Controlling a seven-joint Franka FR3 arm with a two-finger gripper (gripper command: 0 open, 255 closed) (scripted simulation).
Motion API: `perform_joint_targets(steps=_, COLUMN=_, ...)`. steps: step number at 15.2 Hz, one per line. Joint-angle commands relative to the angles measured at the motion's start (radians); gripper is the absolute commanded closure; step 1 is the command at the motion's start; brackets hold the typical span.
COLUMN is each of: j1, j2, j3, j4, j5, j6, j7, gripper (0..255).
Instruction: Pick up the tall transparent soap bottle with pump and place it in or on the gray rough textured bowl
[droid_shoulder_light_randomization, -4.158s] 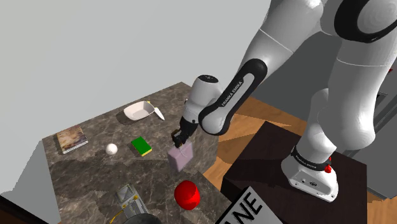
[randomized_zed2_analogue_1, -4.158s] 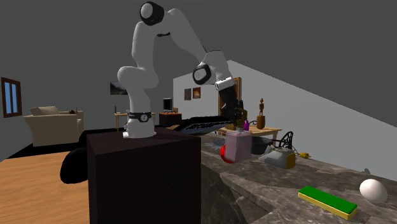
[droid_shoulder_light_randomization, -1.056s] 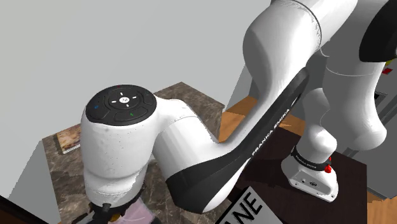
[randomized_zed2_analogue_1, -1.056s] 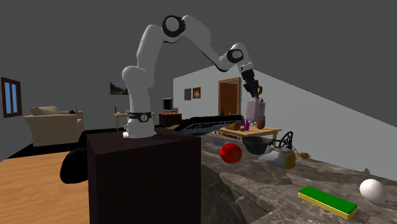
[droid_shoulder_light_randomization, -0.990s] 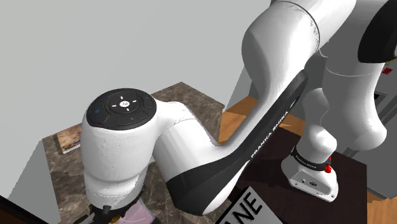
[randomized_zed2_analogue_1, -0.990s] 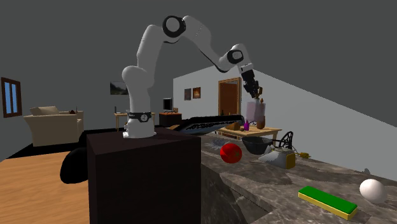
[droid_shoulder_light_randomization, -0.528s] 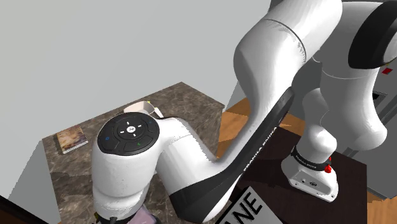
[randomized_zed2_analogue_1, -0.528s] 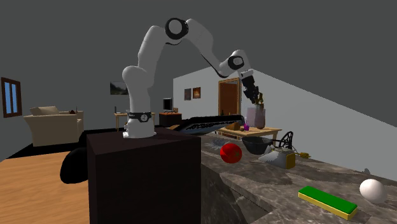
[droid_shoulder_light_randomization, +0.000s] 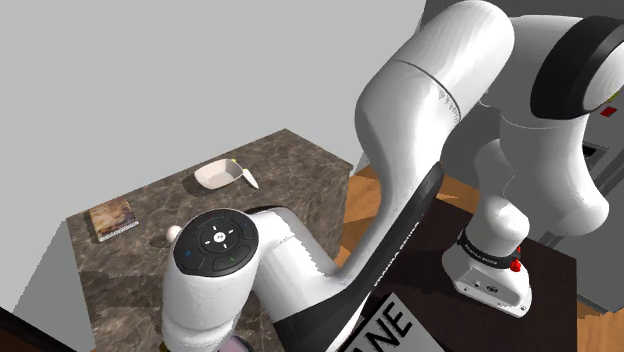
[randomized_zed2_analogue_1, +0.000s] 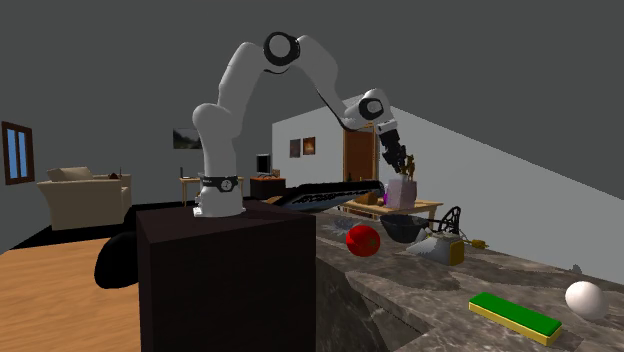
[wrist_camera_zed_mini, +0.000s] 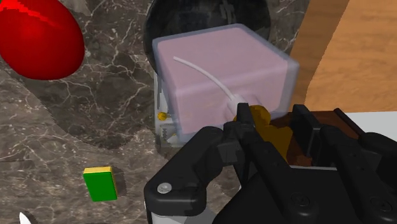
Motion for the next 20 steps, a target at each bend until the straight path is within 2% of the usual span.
perform_joint_targets(steps=1, j1=0.003, j2=0.017, j3=-0.008, j4=-0.002, j5=-0.011, j6=0.02, j7=0.008, gripper=255)
perform_joint_targets(steps=6, j1=0.018, j2=0.06, j3=-0.03, j4=-0.006, j5=-0.041, j6=0.066, j7=0.035, gripper=255)
perform_joint_targets(steps=14, j1=0.018, j2=0.06, j3=-0.03, j4=-0.006, j5=-0.041, j6=0.066, j7=0.035, gripper=255)
perform_joint_targets(steps=15, j1=0.018, j2=0.06, j3=-0.03, j4=-0.006, j5=-0.041, j6=0.066, j7=0.036, gripper=0)
perform_joint_targets(steps=20, j1=0.018, j2=0.06, j3=-0.03, j4=-0.006, j5=-0.041, j6=0.066, j7=0.035, gripper=0)
